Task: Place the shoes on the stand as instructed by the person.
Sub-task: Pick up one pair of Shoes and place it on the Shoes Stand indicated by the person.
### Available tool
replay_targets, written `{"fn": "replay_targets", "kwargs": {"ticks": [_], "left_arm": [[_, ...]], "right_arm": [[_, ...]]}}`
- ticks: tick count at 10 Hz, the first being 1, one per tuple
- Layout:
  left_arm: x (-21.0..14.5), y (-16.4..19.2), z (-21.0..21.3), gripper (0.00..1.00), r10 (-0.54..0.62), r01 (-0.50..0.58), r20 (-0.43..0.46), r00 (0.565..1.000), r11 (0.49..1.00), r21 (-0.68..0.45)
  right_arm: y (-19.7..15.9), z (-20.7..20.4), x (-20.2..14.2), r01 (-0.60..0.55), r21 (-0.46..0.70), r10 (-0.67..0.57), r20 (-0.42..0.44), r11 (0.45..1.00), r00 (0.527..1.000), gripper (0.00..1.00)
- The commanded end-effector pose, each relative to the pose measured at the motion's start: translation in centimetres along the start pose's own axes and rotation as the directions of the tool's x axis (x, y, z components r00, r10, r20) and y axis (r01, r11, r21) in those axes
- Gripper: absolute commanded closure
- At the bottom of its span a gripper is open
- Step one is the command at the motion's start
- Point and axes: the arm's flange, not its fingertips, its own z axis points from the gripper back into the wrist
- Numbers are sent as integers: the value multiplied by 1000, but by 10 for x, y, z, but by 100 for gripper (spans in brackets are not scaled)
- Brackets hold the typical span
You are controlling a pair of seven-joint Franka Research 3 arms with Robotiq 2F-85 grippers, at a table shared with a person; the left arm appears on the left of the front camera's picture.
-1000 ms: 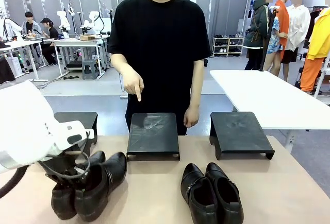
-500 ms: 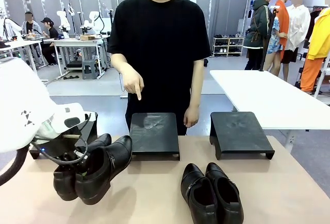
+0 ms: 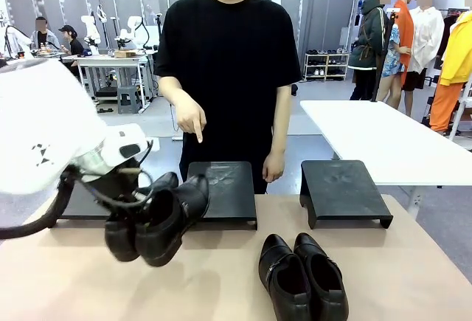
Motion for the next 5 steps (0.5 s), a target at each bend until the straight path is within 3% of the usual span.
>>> {"fn": "replay_targets", "kwargs": {"ticks": [1, 5], "left_arm": [[46, -22, 2, 100, 7, -8, 72, 997, 1000, 18], [103, -36, -20, 100, 76, -81, 164, 984, 996, 24]], "right_arm": [[1, 0, 0, -23, 8, 22, 15, 1000, 1000, 0], [1, 0, 0, -23, 8, 22, 15, 1000, 1000, 0]]}}
